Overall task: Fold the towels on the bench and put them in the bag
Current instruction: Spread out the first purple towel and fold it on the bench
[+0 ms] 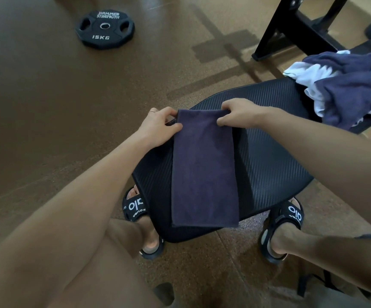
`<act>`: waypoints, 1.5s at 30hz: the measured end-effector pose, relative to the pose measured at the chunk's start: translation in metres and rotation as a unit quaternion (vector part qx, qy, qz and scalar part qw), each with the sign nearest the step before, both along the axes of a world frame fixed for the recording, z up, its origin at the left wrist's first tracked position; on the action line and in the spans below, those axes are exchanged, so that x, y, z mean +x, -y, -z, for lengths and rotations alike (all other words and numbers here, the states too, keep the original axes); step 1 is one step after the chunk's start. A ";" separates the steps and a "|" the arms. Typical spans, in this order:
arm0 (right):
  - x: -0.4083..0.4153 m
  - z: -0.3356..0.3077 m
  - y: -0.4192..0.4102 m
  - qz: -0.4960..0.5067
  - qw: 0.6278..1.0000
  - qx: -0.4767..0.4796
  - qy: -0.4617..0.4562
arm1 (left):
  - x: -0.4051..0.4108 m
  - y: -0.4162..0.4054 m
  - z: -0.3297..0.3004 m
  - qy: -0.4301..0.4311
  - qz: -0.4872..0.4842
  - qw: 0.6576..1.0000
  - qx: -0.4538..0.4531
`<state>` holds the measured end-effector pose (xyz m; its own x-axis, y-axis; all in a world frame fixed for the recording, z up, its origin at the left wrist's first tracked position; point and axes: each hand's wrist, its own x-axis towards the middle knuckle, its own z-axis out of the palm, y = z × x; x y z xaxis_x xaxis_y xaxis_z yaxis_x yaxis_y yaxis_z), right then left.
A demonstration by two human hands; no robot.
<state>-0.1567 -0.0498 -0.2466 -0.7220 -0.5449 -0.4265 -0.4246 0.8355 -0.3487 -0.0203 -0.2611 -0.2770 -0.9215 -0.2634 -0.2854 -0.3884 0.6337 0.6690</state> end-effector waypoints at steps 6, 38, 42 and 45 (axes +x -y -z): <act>0.002 0.002 -0.011 0.035 0.999 -0.028 -0.012 | -0.022 0.000 -0.004 0.000 0.014 1.000 0.010; -0.005 0.002 -0.013 0.089 0.995 -0.048 0.022 | -0.045 0.011 -0.003 -0.041 -0.005 0.999 0.017; -0.010 -0.002 -0.012 0.111 0.990 -0.065 0.061 | -0.045 0.018 -0.002 -0.039 -0.018 0.998 0.044; -0.013 -0.004 -0.013 0.118 0.988 -0.066 0.076 | -0.046 0.016 0.000 -0.031 -0.026 0.998 0.047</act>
<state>-0.1697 -0.0373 -0.2431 -0.7686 -0.4266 -0.4767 -0.1571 0.8482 -0.5058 -0.0658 -0.2768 -0.2766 -0.9240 -0.2858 -0.2539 -0.3748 0.5470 0.7485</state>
